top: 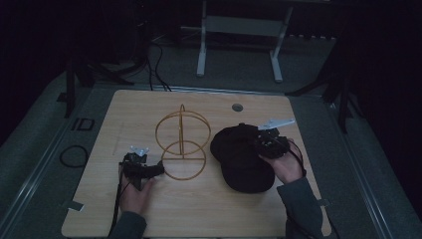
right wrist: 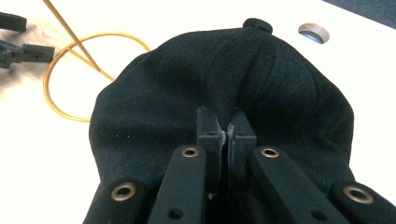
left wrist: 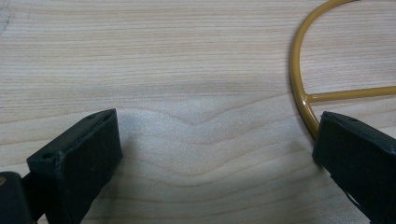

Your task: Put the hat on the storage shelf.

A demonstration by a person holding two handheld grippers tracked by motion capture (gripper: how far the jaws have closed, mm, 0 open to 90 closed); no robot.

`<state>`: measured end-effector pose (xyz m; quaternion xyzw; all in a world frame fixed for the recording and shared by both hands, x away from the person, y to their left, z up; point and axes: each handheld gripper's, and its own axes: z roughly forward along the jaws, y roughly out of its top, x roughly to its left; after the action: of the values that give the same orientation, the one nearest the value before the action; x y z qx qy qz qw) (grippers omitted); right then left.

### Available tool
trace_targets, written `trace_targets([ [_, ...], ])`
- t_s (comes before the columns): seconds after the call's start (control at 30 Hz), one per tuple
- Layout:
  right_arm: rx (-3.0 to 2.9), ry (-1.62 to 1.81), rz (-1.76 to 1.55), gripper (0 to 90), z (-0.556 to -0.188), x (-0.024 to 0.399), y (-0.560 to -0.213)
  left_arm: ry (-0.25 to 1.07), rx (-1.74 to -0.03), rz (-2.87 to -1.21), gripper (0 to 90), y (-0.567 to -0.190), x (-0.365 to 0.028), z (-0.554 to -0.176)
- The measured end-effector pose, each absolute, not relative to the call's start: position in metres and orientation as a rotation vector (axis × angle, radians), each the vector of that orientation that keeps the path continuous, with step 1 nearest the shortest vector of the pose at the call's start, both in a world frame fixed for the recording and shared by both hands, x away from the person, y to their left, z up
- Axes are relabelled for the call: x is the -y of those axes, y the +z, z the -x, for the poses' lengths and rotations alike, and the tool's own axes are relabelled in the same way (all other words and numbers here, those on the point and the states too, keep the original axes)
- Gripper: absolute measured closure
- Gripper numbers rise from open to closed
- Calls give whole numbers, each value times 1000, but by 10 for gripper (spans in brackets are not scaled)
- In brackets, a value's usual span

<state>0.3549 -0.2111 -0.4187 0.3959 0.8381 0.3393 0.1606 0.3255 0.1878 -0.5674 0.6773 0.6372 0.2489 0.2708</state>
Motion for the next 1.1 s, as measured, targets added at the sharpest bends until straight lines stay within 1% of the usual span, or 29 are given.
trace_targets([
  [0.33, -2381, 987, -1128, 872, -356, 214, -412, 669, -1717, -1826, 8, -567, -188, -326],
  [1.1, -2390, 1008, -1060, 872, -358, 222, -376, 667, -1719, -1826, 8, -567, -188, -325],
])
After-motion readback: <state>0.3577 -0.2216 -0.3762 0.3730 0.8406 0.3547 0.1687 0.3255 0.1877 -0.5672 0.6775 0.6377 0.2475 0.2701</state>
